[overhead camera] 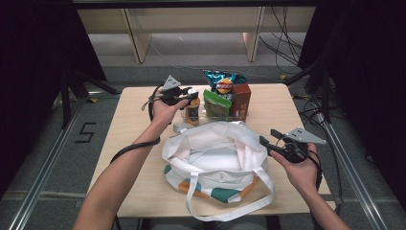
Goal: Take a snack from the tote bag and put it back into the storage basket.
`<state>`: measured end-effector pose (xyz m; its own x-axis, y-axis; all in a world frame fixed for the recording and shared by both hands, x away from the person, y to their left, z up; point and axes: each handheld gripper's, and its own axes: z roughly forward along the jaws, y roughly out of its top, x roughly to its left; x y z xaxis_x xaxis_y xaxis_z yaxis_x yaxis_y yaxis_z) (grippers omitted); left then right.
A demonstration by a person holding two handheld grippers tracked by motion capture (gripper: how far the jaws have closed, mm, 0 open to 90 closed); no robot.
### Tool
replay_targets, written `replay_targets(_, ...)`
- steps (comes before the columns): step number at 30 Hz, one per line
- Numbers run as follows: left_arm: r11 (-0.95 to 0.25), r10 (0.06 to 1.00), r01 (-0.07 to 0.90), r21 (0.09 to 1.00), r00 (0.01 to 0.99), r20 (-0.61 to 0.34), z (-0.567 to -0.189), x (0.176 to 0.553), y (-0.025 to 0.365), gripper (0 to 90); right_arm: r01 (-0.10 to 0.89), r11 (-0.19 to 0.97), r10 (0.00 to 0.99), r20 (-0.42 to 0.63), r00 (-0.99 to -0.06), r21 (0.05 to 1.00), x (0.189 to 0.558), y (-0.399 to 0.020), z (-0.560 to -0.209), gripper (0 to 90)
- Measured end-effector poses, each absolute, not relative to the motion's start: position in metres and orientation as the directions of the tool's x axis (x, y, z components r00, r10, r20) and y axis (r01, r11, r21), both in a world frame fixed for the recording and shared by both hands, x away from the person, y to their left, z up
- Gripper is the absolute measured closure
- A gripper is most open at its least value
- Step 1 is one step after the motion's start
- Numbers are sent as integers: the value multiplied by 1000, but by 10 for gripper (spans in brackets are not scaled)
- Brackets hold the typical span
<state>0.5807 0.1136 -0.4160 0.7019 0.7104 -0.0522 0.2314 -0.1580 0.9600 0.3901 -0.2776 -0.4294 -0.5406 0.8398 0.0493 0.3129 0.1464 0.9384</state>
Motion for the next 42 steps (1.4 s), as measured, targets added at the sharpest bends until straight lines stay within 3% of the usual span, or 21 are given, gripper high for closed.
replay_targets(26,-164,730,261,951,680,-61,-416,582,119,579,323,140,846,56,-530,936,389,-276,-430,442)
replay_targets(33,-172,733,269,948,677,-59,-414,579,116,441,322,139,841,61,-538,936,389,-276,-430,441)
replay_targets(42,-153,750,273,950,658,-68,-411,574,116,338,314,142,841,53,-539,939,390,-276,-430,440)
